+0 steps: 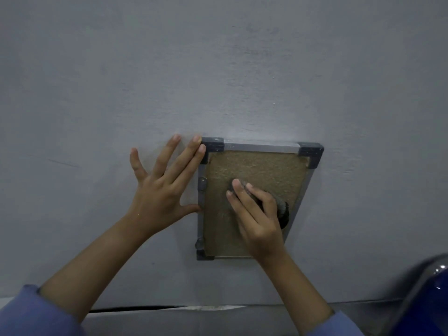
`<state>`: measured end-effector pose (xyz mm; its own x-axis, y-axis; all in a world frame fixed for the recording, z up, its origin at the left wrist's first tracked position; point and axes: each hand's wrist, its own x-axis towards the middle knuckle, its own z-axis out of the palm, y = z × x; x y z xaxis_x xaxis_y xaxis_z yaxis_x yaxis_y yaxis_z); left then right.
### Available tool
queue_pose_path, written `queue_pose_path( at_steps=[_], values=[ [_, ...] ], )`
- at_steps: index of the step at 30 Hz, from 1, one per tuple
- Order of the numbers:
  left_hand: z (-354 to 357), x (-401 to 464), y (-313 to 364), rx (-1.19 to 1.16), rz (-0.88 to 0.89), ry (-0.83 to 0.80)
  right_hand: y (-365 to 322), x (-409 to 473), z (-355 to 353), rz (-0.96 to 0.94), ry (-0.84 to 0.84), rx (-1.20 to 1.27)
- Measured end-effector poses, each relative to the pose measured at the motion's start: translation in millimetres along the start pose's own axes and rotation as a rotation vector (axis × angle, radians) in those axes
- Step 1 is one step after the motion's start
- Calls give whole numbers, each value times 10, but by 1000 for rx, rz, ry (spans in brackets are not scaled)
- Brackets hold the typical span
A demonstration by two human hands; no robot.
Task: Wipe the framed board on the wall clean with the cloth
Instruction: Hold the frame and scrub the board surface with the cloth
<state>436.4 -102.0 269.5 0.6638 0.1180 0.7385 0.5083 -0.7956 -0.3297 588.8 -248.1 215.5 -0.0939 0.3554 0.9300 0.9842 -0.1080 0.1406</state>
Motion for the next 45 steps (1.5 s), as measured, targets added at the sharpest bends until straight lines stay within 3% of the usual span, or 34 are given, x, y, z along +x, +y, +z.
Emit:
queue_pose_path(
  at_steps=[7,9,14,19,22,28,34,40,45],
  values=[
    [17,3,6,4,-3,-2,-63,336,1,59,124,106],
    [13,-1,14,4,-11,-8,-133,316,64,66,93,97],
    [-42,-17,41,45,-26,-27,124,15,-84,-125,-35,9],
    [-58,-23,71,41,-50,-58,209,-134,-210,105,-14,-20],
    [-57,-30,84,34,-52,-53,156,-100,-286,102,-38,31],
    [-33,-22,86,65,-52,-47,85,436,-109,121,133,46],
    [-46,-30,97,64,-53,-45,-85,-101,-99,6,-159,53],
    [-26,-21,86,61,-51,-24,55,363,-86,19,39,127],
    [-32,-34,116,108,-68,-29,-40,-3,27,-96,-87,77]
  ],
)
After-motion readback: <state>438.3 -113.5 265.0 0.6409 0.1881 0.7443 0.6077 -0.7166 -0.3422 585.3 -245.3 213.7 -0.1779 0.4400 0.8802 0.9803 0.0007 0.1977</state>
